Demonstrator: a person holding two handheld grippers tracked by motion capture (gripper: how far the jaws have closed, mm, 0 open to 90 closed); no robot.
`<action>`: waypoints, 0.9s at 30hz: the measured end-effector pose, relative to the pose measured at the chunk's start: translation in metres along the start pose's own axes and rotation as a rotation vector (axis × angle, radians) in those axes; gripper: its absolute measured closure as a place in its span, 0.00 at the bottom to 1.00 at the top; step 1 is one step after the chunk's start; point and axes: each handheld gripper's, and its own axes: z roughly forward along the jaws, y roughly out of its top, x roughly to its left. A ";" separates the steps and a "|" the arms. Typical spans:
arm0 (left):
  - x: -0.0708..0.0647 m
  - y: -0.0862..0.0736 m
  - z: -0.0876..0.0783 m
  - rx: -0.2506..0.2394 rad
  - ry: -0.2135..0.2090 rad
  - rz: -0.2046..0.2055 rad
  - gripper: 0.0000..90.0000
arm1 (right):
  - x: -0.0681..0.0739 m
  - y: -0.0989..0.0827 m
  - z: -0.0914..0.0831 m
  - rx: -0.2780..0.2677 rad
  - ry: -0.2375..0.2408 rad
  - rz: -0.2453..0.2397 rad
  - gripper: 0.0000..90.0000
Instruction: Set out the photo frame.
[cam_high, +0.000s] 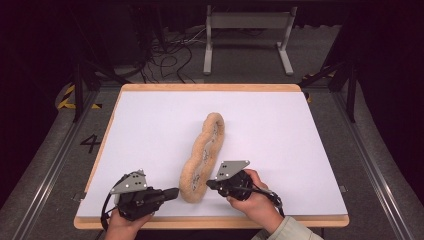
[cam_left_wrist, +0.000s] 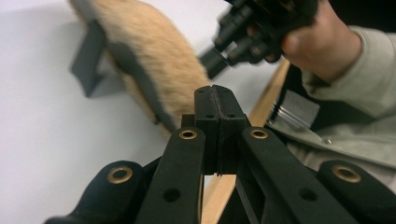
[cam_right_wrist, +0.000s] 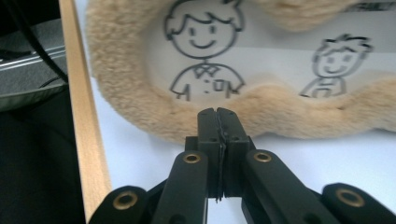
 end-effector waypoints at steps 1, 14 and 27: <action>-0.003 0.000 0.004 0.007 -0.006 0.007 1.00 | -0.002 -0.001 -0.002 -0.006 -0.002 0.009 1.00; -0.006 -0.006 0.049 0.168 0.006 0.029 1.00 | -0.014 -0.008 -0.015 -0.019 -0.047 0.051 1.00; 0.016 -0.008 0.029 0.137 0.142 -0.056 1.00 | -0.017 -0.009 -0.018 -0.025 -0.055 0.062 1.00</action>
